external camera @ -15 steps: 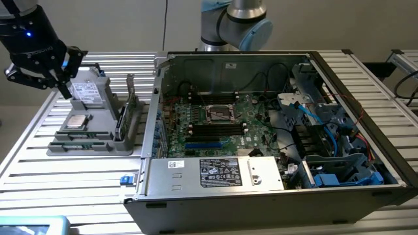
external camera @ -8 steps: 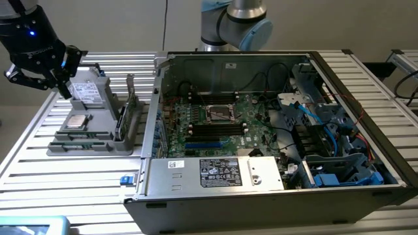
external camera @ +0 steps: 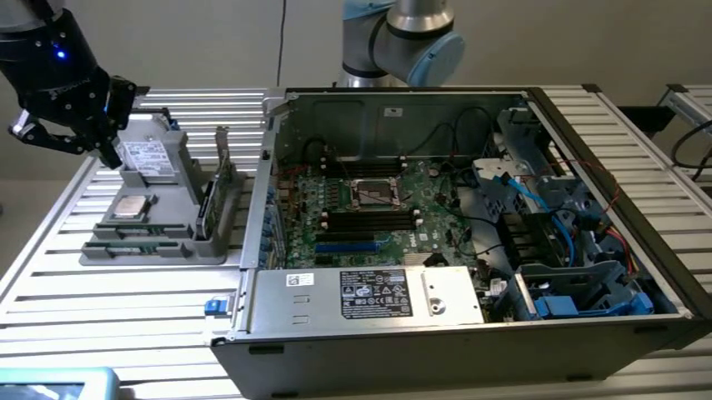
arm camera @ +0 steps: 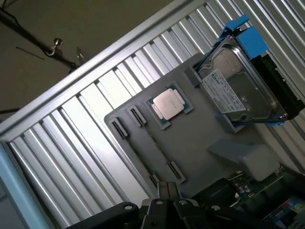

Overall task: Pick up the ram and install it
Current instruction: 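Pick up the ram and move it above insertion slot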

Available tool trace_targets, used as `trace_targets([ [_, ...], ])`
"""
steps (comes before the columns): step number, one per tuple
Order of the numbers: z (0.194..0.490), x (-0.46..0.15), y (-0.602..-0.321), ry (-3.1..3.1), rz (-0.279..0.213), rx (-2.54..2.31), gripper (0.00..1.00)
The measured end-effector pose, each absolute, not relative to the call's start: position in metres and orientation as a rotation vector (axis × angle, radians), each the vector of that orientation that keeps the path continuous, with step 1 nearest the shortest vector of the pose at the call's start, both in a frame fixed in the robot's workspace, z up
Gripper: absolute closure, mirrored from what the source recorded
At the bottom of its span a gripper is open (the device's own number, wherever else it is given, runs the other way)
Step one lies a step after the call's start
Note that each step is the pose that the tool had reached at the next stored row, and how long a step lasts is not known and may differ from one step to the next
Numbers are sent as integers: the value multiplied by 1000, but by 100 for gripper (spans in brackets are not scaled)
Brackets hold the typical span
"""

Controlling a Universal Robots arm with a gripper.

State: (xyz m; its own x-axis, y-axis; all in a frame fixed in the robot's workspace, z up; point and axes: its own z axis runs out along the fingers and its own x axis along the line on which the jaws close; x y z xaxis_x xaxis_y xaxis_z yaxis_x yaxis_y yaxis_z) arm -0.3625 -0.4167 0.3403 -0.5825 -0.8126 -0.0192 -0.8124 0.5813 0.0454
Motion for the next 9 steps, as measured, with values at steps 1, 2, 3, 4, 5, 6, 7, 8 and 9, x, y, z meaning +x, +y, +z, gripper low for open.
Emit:
trace_targets([
  [1, 340, -363, -417, -2777, -77, 1459, 89],
  [2, 340, -363, -417, -2763, -77, 1483, 89],
  [3, 340, -363, -417, -2748, -77, 1510, 89],
  [4, 340, -363, -417, -2734, -77, 1535, 89],
  [5, 340, -363, -417, -2720, -77, 1559, 89],
  [6, 340, -363, -417, -2705, -77, 1583, 89],
  [7, 340, -363, -417, -2689, -77, 1609, 89],
  [8, 340, -363, -417, -2674, -76, 1633, 89],
  [9, 340, -362, -417, -2659, -76, 1656, 89],
])
